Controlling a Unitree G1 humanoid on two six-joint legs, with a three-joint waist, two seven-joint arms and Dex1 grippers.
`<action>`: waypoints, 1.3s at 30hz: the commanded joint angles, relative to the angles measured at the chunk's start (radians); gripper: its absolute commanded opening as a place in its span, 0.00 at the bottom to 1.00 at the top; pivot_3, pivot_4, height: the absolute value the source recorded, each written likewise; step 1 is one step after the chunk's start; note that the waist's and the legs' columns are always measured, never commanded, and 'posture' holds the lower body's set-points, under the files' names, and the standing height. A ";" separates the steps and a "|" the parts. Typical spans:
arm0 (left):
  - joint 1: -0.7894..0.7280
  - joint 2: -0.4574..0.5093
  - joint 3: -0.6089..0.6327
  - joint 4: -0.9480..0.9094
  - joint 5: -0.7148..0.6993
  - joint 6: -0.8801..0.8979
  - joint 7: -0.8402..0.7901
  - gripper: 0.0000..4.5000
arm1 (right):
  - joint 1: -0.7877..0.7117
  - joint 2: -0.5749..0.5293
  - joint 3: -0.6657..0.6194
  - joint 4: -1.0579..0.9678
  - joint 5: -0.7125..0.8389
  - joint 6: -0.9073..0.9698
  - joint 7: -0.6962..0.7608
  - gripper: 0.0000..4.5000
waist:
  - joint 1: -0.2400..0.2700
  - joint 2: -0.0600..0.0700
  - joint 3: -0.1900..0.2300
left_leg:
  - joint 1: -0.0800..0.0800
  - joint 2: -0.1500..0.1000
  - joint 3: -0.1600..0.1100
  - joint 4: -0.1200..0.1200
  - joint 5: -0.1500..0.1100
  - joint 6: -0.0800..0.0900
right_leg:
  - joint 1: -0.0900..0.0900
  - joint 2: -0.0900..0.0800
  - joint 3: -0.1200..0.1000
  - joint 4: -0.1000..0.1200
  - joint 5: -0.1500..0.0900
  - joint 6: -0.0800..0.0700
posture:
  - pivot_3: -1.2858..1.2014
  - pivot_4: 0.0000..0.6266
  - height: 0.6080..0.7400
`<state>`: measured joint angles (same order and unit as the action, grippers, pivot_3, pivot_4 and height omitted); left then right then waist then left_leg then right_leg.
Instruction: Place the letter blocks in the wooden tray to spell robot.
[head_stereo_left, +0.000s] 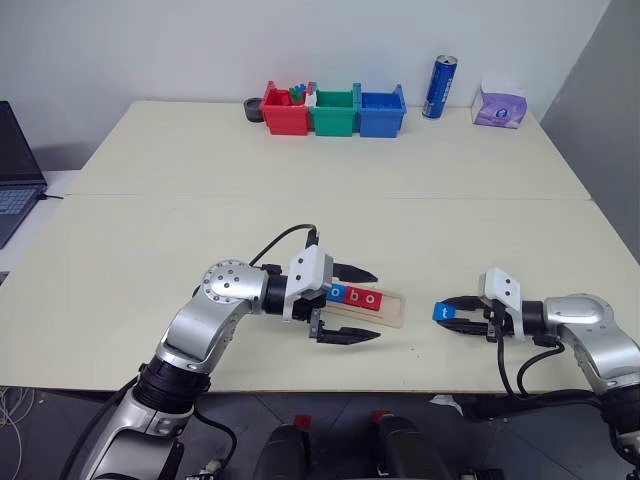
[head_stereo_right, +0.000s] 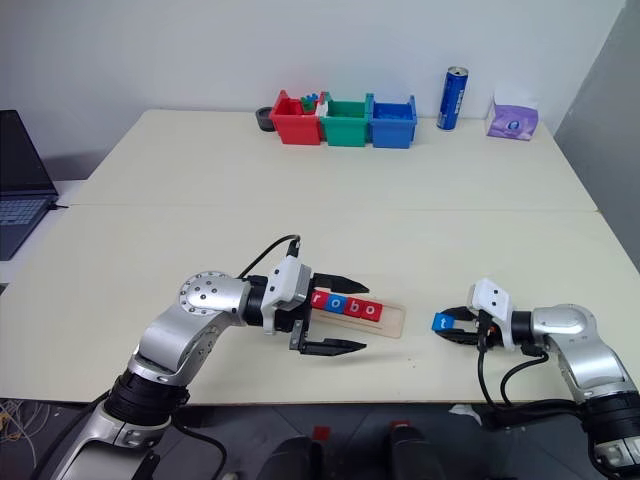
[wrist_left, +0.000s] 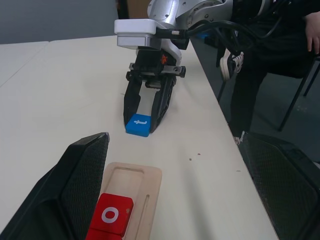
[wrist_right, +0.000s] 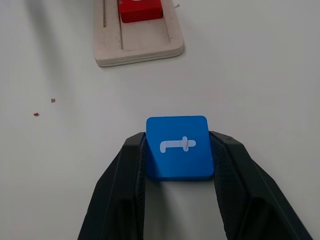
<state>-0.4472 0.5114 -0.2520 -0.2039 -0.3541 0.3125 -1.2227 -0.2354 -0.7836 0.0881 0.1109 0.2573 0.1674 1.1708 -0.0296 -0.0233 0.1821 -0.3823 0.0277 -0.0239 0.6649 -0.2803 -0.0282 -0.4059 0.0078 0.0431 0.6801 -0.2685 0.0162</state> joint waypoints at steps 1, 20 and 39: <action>-0.020 0.024 0.034 -0.003 -0.016 -0.028 -0.011 1.00 | -0.025 0.025 -0.026 -0.091 0.039 0.064 -0.030 0.32 | -0.002 0.000 0.000 | 0.000 0.000 0.000 0.000 0.000 0.000 | 0.000 0.000 0.000 0.000 0.000 0.000 | 0.52 0.24 1.00; 0.005 0.136 0.105 0.105 -0.007 -0.136 -0.073 1.00 | -0.098 0.133 0.126 -0.198 -0.044 0.180 -0.119 0.32 | 0.004 0.000 0.000 | -0.001 0.000 -0.001 0.000 0.000 0.000 | -0.001 -0.002 -0.002 0.000 0.000 -0.001 | 0.52 0.24 1.00; 0.007 0.129 0.105 0.084 -0.011 -0.124 -0.063 1.00 | -0.142 0.166 0.154 -0.151 -0.085 0.162 -0.104 0.32 | 0.001 0.000 0.000 | -0.001 0.000 -0.001 0.000 0.000 0.000 | -0.001 0.000 -0.002 0.001 0.000 -0.001 | 0.52 0.24 1.00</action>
<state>-0.4396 0.6422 -0.1540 -0.0790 -0.3529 0.1904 -1.2912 -0.3602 -0.6183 0.2433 -0.0317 0.1769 0.3392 1.0629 -0.0283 -0.0230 0.1822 -0.3830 0.0282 -0.0248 0.6651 -0.2802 -0.0283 -0.4065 0.0078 0.0412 0.6808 -0.2681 0.0153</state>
